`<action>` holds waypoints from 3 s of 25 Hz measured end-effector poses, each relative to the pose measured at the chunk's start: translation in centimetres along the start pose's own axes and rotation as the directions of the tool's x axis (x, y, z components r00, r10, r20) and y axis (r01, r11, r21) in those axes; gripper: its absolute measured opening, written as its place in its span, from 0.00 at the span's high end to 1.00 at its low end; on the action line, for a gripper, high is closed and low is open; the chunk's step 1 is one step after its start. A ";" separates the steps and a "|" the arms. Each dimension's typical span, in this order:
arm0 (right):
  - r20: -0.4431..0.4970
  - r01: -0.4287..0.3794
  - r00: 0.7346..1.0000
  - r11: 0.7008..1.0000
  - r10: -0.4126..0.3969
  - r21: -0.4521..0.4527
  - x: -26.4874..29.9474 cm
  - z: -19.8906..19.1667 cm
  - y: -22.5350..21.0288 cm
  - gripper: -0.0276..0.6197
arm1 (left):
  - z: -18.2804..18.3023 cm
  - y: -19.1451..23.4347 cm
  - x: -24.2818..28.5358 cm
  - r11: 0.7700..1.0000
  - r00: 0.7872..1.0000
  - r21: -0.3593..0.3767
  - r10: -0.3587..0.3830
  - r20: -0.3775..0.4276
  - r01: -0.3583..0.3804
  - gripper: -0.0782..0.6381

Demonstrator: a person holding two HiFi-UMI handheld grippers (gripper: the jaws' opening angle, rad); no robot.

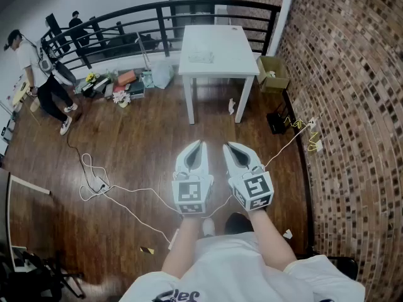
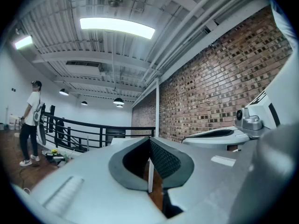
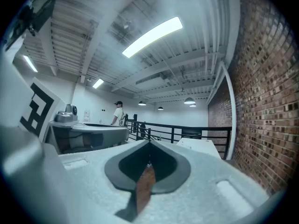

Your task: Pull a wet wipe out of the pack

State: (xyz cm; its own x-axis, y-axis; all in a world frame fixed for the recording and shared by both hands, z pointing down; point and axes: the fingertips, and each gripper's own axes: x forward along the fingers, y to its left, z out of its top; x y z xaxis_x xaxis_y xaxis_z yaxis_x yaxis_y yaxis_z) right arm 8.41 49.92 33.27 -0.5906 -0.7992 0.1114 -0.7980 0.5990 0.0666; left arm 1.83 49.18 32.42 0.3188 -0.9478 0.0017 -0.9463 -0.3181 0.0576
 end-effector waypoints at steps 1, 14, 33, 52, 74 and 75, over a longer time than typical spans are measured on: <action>0.000 -0.004 1.000 1.000 0.004 0.007 1.1 -0.2 -0.4 0.98 | -0.3 0.6 0.9 1.000 1.000 -0.005 0.003 -0.009 -0.003 0.87; 0.066 -0.074 0.995 0.993 0.068 0.088 19.8 0.8 -12.0 0.98 | 0.1 9.5 19.7 0.996 0.997 0.064 0.068 -0.039 -0.066 0.87; 0.019 -0.124 0.992 0.976 0.123 0.179 39.0 -1.8 -30.0 0.98 | -0.9 16.6 45.4 0.996 0.994 0.047 0.082 -0.072 -0.078 0.87; -0.038 0.047 0.998 0.990 -0.042 0.136 66.2 0.7 -43.4 0.97 | 0.1 32.7 72.1 0.966 0.967 0.066 -0.244 -0.073 0.249 0.87; -0.550 -0.707 0.661 0.669 0.511 -0.228 76.6 -12.0 -47.5 0.87 | -16.1 37.1 77.9 0.949 0.903 -0.014 -0.304 -0.302 0.315 0.87; -0.575 -0.749 0.619 0.623 0.535 -0.226 77.2 -12.8 -47.1 0.86 | -16.9 37.1 78.2 0.950 0.901 -0.019 -0.301 -0.313 0.311 0.87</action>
State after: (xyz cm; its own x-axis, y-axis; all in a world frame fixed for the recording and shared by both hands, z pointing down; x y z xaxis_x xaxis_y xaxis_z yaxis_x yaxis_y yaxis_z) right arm 1.93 -39.31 51.38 -0.7233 -0.1454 0.6751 -0.0277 0.9829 0.1820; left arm -7.44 -36.37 51.53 0.5890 -0.7518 0.2964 -0.7991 -0.5966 0.0746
